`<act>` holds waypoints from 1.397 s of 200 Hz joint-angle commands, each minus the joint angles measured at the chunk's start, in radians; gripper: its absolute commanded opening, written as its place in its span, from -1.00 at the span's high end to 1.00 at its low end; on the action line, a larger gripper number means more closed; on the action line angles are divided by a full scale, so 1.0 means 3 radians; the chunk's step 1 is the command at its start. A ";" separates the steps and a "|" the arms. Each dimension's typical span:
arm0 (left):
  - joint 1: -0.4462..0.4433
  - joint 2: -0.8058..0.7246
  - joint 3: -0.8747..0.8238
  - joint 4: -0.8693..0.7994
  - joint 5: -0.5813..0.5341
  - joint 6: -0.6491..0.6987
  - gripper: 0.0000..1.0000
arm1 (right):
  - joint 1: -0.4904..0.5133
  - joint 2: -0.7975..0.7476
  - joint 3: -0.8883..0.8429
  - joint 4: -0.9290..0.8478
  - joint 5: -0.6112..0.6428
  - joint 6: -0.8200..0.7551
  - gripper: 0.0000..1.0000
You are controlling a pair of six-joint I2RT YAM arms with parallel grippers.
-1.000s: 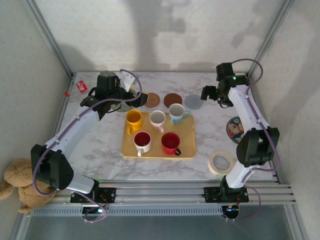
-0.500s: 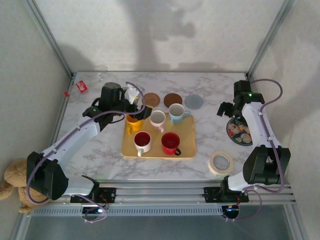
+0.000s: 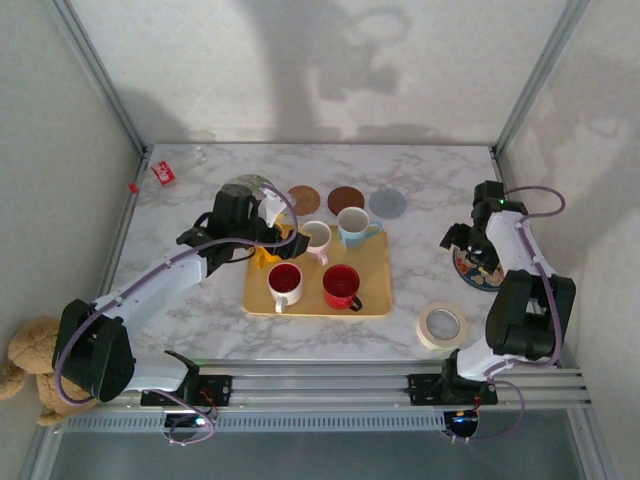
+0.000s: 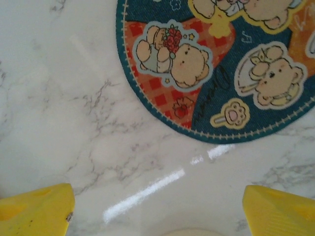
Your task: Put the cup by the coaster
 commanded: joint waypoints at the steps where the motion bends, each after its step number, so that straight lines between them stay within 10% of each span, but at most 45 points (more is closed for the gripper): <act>1: -0.0024 0.0012 -0.0049 0.0171 0.0101 -0.0048 -0.99 | -0.0023 0.0191 0.0016 0.0148 -0.0007 0.0167 -0.73; 204: -0.0010 0.0413 0.0136 0.0141 0.0194 0.0116 -0.99 | -0.0027 0.1285 0.0518 0.0400 0.0472 0.0696 -0.44; 279: 0.0021 0.0504 0.0219 0.0082 0.0198 0.0126 -0.99 | -0.0050 0.1430 0.0510 0.0408 0.0539 0.0673 -0.03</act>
